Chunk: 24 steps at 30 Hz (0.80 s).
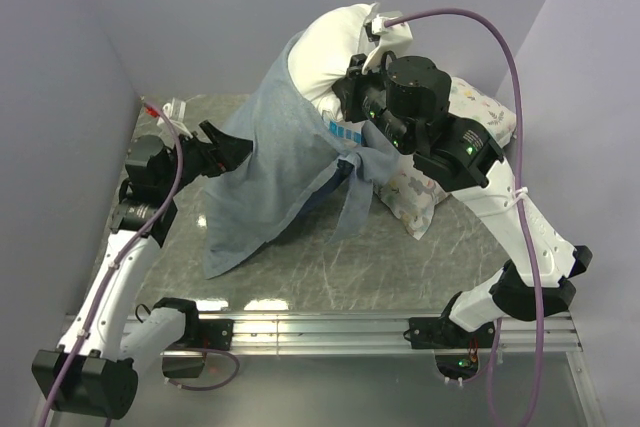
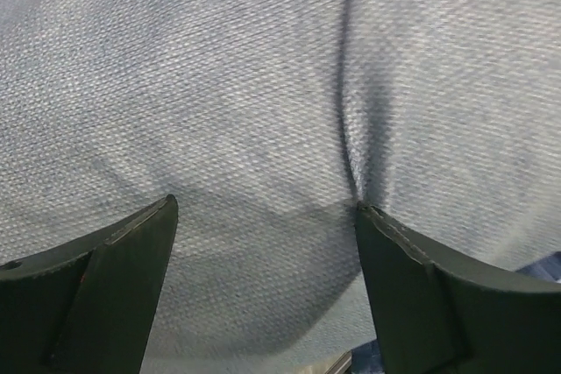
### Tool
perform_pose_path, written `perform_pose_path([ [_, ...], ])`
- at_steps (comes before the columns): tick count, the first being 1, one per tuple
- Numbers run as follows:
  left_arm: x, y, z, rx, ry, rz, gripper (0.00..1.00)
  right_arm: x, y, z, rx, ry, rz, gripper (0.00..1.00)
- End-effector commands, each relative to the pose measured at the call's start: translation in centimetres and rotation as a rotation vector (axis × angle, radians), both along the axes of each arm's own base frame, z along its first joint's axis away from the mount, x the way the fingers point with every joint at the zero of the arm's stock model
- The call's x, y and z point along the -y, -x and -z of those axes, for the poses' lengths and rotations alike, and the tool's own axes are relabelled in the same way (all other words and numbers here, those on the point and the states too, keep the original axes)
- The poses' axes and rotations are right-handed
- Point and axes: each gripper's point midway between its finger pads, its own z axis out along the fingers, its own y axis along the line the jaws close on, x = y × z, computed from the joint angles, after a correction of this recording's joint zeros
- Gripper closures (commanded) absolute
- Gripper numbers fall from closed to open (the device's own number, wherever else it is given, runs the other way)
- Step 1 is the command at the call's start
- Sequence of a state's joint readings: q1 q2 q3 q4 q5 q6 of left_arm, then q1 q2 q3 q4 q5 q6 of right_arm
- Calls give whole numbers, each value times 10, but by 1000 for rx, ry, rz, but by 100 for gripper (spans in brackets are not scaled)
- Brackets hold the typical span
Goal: Remove the pillowcase from the pillow
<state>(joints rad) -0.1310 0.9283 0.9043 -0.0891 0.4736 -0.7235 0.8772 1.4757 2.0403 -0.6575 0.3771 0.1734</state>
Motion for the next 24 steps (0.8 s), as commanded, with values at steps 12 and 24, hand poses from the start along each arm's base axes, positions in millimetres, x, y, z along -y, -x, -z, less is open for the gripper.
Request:
perform_pose_path([
  [12,9,22,-31,141,13,80,11,2,2,-49,115,-149,2,100],
  [24,7,-3,-16,99,-14,37,77,2,-2,-51,118,-141,17,100],
])
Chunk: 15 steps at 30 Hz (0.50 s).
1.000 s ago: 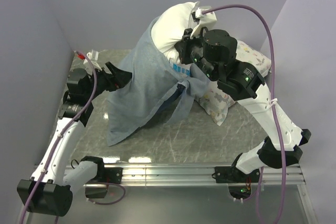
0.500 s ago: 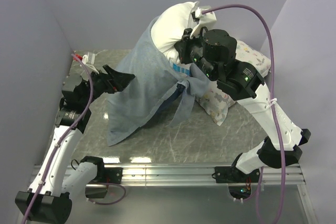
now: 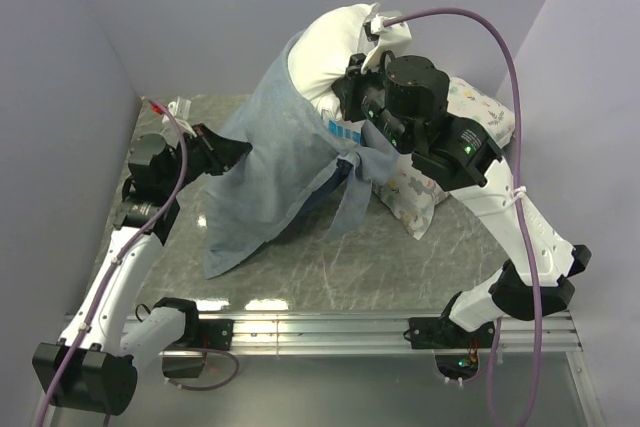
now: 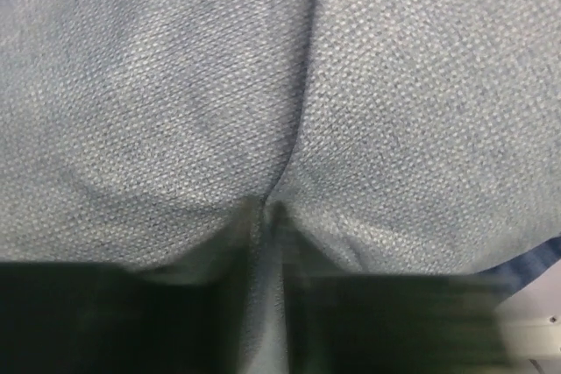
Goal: Remove the pillowcase from the pillow
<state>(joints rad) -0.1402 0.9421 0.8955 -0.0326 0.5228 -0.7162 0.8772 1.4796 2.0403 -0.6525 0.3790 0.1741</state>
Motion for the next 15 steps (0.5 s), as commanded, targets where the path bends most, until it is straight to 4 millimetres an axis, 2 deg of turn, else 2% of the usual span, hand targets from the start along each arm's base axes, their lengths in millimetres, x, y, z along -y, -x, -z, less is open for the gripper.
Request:
perform_pose_path([
  [1,-6,-6,-5,22,-27,-46,98,5,-1,-52,118,-138,21,100],
  [2,-11,-13,-9,16,-41,-86,100,6,-1,-52,119,-135,30,100],
  [5,-50,-45,1,-92,-118,-340,100,16,-1,-55,121,-139,66,100],
  [6,-76,-59,7,-128,-165,-496,100,19,-1,-55,118,-142,76,100],
  [7,-90,-67,10,-158,-193,-565,100,25,-1,-58,116,-147,95,100],
  [8,-99,-82,15,-208,-222,-606,100,28,-1,-59,112,-154,101,100],
  [10,-112,-95,14,-219,-243,-653,100,34,1,-64,119,-161,112,100],
  [11,-121,-106,5,-206,-256,-702,100,37,3,-65,122,-162,120,100],
  [12,-132,-109,5,-222,-280,-750,100,44,5,-68,127,-168,130,100],
  [13,-153,-114,2,-227,-299,-817,100,48,5,-66,124,-161,141,100],
  [14,-158,-123,-7,-221,-291,-813,100,58,9,-71,136,-175,156,100],
  [15,-157,-123,-9,-233,-285,-779,100,62,10,-72,139,-179,159,100],
])
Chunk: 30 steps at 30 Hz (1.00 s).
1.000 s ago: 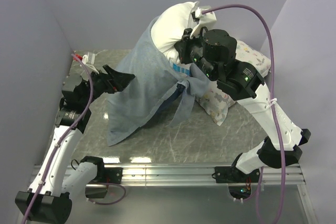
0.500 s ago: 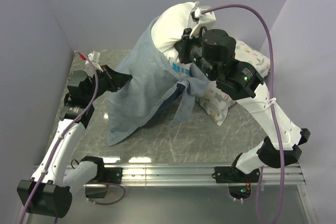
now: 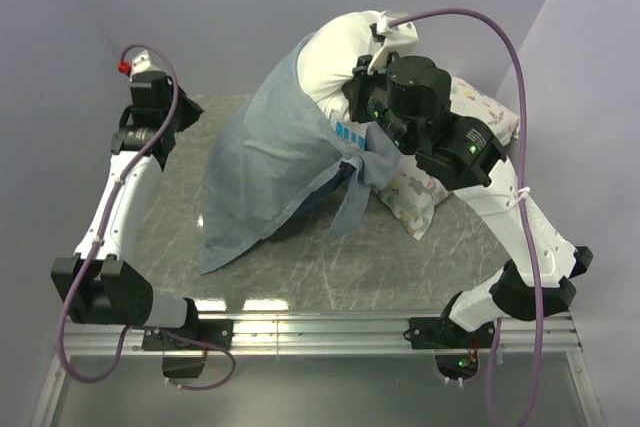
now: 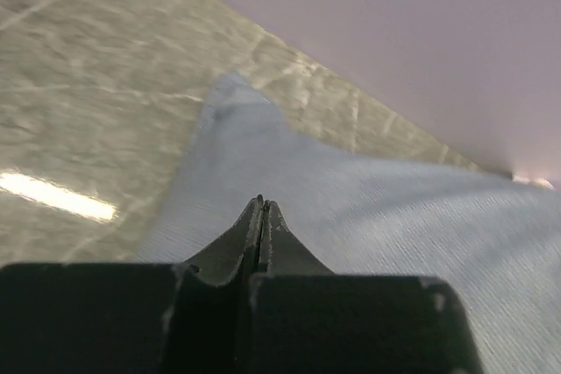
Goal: Remove the pillowcase from the pillow
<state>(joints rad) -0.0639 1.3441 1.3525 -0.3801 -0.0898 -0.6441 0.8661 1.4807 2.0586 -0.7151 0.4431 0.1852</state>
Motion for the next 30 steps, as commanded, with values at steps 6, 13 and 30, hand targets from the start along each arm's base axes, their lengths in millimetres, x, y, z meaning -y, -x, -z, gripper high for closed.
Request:
perform_pose_path([
  [6,39,26,-81,221,61,330,70,50,14,-71,171,-197,83,100],
  [13,82,76,-87,299,103,622,33,45,14,-70,165,-201,63,100],
  [30,145,117,-30,238,88,868,37,33,15,-65,144,-220,19,100],
])
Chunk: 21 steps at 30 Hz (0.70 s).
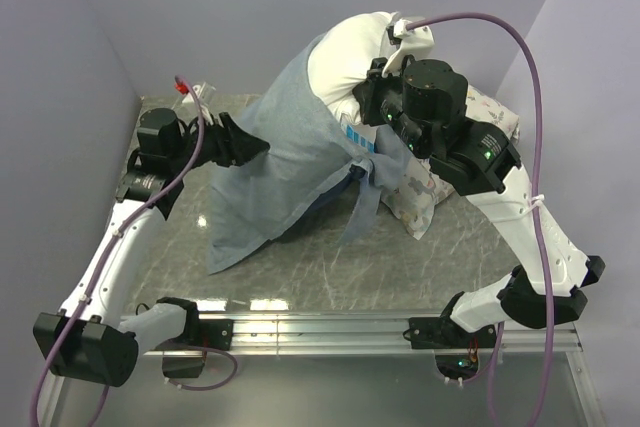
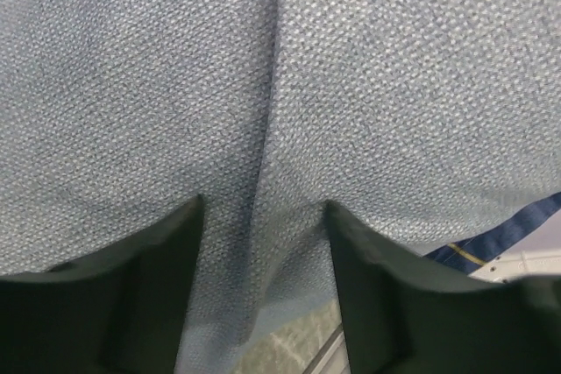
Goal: Remove the pillowcase from the pillow
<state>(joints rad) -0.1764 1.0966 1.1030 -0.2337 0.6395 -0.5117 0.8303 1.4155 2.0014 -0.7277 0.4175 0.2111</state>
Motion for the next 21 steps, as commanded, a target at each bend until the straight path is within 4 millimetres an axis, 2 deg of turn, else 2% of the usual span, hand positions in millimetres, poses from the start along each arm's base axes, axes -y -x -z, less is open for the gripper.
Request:
perform_pose_path([
  [1,5,-1,-15,93,21,26,43,13,9,-67,161,-196,8,100],
  [2,7,1,-14,91,25,34,49,13,9,-67,160,-197,7,100],
  [3,7,0,-14,91,25,34,65,13,9,-68,162,-199,8,100],
  [5,9,2,-15,94,21,43,80,13,9,-67,161,-196,8,100],
  [6,10,1,-15,92,19,40,93,13,9,-67,160,-195,8,100],
  [7,9,1,-15,96,17,39,98,13,9,-67,161,-196,8,100],
  [12,1,-3,-15,86,-2,-26,100,13,8,-65,159,-192,13,100],
  [13,-5,-8,-18,91,-11,-77,100,14,9,-66,161,-192,14,100],
  [15,-16,-14,-11,53,-37,-152,100,16,9,-67,163,-194,19,100],
  [18,-49,-37,-6,12,-95,-365,100,23,11,-70,171,-191,36,100],
  [19,-68,-46,-1,-22,-129,-463,100,25,13,-71,175,-190,35,100],
  [21,-84,-51,2,-47,-158,-539,100,30,15,-74,181,-194,48,100],
])
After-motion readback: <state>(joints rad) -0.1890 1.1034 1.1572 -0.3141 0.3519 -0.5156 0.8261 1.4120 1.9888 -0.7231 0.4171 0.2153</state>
